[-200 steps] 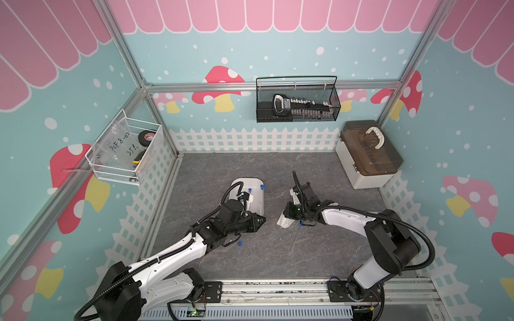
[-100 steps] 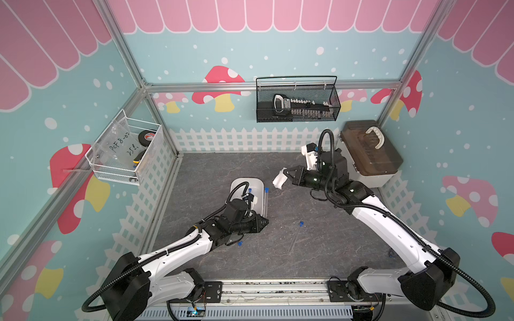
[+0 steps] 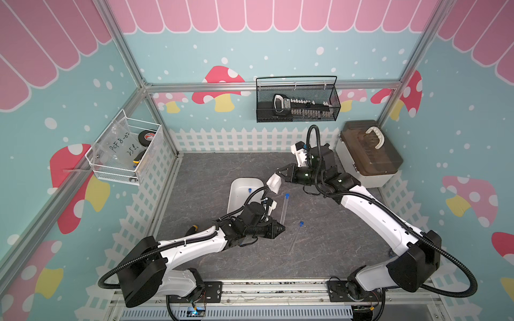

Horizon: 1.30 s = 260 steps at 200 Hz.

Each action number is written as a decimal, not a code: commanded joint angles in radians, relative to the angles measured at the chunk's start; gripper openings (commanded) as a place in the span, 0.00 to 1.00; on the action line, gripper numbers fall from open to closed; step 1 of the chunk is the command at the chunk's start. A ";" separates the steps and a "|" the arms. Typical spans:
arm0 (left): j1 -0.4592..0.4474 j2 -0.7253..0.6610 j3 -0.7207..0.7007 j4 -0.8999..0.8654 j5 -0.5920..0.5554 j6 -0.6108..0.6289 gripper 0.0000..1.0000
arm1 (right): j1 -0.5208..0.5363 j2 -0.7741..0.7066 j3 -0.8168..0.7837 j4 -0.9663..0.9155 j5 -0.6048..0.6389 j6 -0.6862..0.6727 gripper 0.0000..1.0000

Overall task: Wipe the exteriors of test tubes
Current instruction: Place the cleaning item in the test tube.

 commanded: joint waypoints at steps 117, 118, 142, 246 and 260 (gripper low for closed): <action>0.031 -0.049 0.026 0.006 -0.059 0.003 0.11 | -0.008 -0.372 -0.433 -0.066 -0.004 0.057 0.00; 0.031 -0.049 0.025 0.005 -0.059 0.003 0.11 | -0.009 -0.374 -0.434 -0.069 -0.002 0.055 0.00; 0.036 -0.061 0.023 -0.011 -0.058 0.015 0.11 | -0.033 -0.419 -0.464 -0.103 0.018 0.041 0.00; 0.037 -0.051 0.059 -0.031 -0.038 0.026 0.11 | -0.041 -0.310 -0.568 -0.003 0.093 0.049 0.16; 0.038 -0.052 0.062 -0.031 -0.036 0.024 0.11 | -0.042 -0.293 -0.556 0.014 0.095 0.052 0.23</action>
